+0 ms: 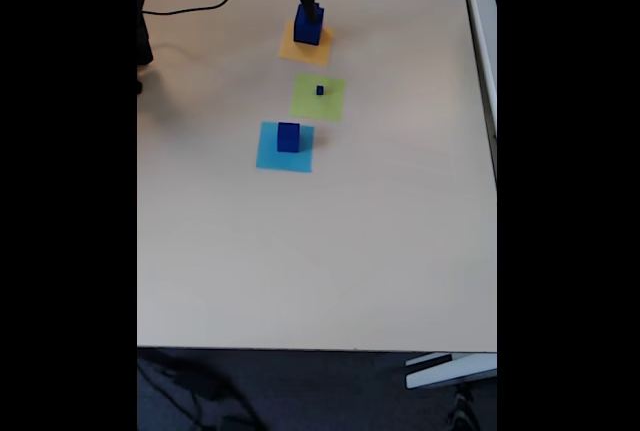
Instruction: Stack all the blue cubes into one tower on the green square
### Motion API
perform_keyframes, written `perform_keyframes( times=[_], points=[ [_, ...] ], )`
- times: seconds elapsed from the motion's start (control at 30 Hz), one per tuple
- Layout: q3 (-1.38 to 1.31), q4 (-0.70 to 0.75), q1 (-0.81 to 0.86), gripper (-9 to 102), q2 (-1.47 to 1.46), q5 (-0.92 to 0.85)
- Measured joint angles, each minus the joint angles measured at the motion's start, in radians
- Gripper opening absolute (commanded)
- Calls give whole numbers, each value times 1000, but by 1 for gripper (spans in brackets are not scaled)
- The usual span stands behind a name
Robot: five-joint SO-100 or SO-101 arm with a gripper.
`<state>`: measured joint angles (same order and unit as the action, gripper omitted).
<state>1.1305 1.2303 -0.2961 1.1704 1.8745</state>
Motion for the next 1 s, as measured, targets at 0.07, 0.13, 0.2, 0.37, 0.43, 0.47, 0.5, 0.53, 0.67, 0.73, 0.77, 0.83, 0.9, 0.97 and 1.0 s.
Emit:
perform_keyframes(
  times=[0.07,0.13,0.2,0.37,0.43,0.47,0.5,0.53,0.67,0.73,0.77,0.83,0.9,0.97,1.0],
  points=[
    [-2,0,0,17,-3,0],
    [-2,0,0,16,-12,0],
    [-2,0,0,16,-18,-3],
    [-2,0,0,13,-18,-9],
    [-2,0,0,12,-18,-9],
    [-2,0,0,12,-18,-9],
    [-2,0,0,11,-18,-9],
    [-2,0,0,10,-18,-9],
    [-2,0,0,8,-18,-18],
    [-2,0,0,7,-18,-29],
    [-2,0,2,7,-18,-37],
    [-14,0,8,7,-20,-52],
    [-25,0,15,6,-18,-66],
    [-26,0,21,6,-18,-84],
    [-26,0,26,6,-18,-97]
  ],
)
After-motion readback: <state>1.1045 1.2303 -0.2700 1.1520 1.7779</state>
